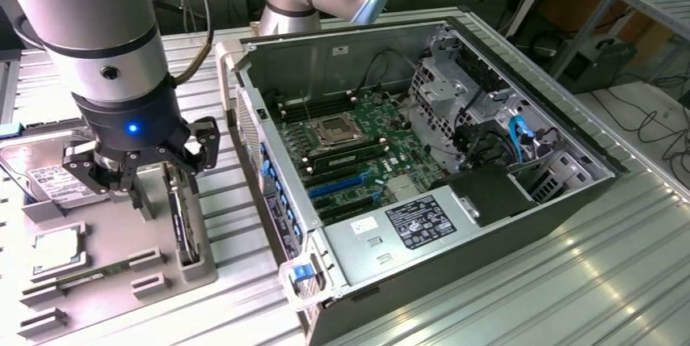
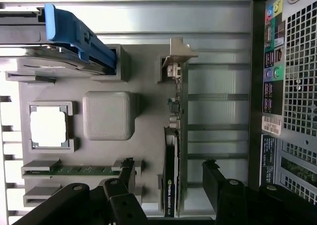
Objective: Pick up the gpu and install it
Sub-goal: 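Pick up the gpu and move the gpu toward the slot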
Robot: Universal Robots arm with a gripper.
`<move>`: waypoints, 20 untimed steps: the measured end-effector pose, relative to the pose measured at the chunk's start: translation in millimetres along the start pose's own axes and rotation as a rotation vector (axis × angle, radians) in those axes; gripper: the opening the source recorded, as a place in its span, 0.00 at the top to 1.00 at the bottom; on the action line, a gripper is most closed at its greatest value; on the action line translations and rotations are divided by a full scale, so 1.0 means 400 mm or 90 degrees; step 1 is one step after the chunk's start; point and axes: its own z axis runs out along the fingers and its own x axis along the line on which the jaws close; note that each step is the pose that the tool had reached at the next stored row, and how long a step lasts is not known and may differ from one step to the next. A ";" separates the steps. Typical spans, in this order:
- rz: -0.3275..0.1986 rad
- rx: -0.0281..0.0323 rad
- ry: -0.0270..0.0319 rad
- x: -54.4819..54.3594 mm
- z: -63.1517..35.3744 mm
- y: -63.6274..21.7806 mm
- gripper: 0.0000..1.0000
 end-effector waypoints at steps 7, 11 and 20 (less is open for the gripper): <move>0.000 0.0000 0.0021 0.000 0.018 -0.002 0.34; -0.001 0.0000 0.0032 0.000 0.030 -0.004 0.34; -0.001 0.0000 0.0018 0.000 0.061 -0.008 0.34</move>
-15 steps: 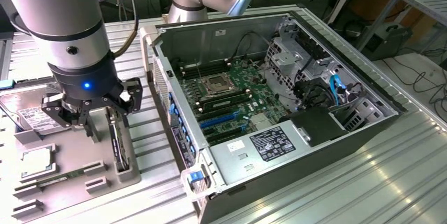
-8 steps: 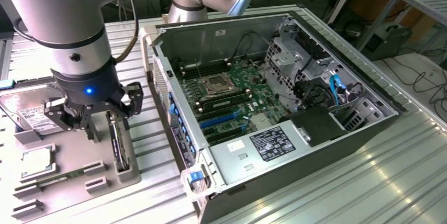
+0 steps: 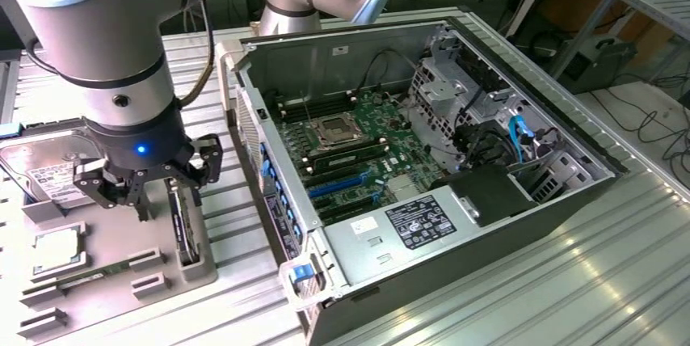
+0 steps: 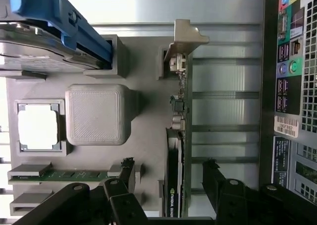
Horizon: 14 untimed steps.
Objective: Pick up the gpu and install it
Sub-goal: 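Pick up the gpu and move the gpu toward the slot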
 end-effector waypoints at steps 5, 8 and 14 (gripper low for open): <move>0.000 -0.0018 -0.0021 0.000 0.016 0.000 0.34; -0.002 -0.0067 -0.0025 0.000 0.022 -0.001 0.34; -0.002 -0.0077 -0.0109 0.001 0.036 -0.001 0.34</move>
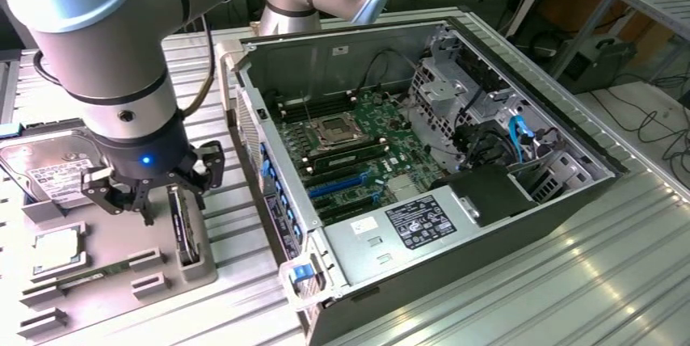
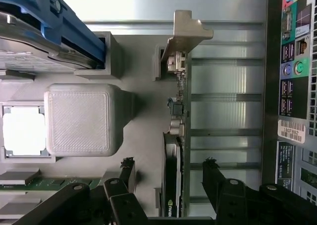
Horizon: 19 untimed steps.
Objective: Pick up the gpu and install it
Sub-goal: 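Pick up the gpu and move the gpu toward the slot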
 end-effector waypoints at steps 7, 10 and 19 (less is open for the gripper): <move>0.000 -0.0062 -0.0002 0.004 0.023 0.000 0.34; 0.000 -0.0071 -0.0003 0.005 0.030 0.000 0.34; 0.000 -0.0073 -0.0007 0.005 0.047 0.000 0.49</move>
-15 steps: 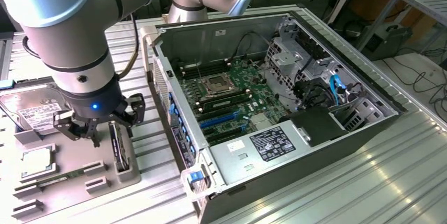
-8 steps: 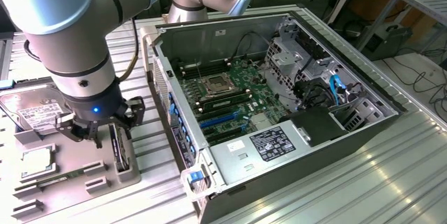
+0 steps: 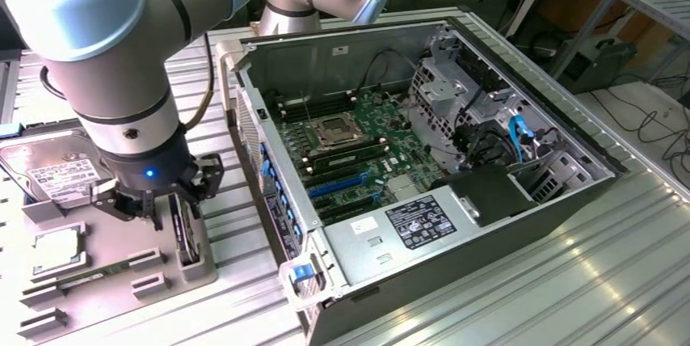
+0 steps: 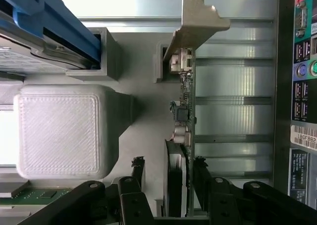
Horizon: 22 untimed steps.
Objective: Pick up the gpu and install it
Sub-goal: 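Pick up the gpu and move the gpu toward the slot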
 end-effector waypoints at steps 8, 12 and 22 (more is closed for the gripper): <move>0.000 -0.0001 -0.0004 0.000 0.008 0.000 0.58; 0.000 -0.0002 -0.0005 0.000 0.010 0.000 0.58; 0.000 -0.0002 -0.0004 -0.005 0.012 0.000 0.72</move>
